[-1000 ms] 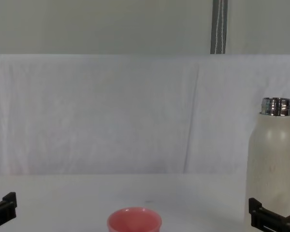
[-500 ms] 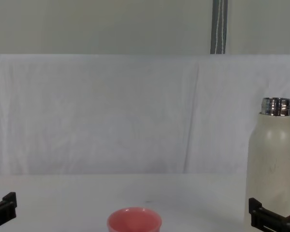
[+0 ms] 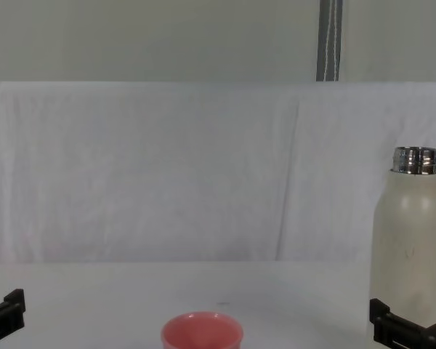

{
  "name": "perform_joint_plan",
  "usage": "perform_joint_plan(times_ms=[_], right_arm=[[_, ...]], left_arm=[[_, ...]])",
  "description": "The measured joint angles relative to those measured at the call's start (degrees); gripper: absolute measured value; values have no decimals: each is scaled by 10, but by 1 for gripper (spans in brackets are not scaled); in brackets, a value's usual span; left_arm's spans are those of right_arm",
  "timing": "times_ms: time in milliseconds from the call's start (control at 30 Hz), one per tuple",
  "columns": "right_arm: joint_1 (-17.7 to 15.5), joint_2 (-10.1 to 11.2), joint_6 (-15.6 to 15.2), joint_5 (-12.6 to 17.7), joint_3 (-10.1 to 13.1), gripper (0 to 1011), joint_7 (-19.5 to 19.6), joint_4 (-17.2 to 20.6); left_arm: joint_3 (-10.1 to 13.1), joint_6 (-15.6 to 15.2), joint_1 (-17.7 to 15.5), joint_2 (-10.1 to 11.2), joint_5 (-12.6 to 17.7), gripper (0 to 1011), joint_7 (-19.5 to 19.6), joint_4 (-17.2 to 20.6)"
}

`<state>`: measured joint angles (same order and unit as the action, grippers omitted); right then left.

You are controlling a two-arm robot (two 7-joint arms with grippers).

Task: Grasp the thermos with one hand and pour water into the cup lid.

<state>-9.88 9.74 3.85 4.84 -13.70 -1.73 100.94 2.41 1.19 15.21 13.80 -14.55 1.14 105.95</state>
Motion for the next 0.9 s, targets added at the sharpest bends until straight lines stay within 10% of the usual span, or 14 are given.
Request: perform_joint_plan(times_ms=[900], right_arm=[[38, -18, -19, 30, 47, 1001, -62, -33]], left_arm=[[0, 0, 0, 0, 0, 1001, 0, 0]])
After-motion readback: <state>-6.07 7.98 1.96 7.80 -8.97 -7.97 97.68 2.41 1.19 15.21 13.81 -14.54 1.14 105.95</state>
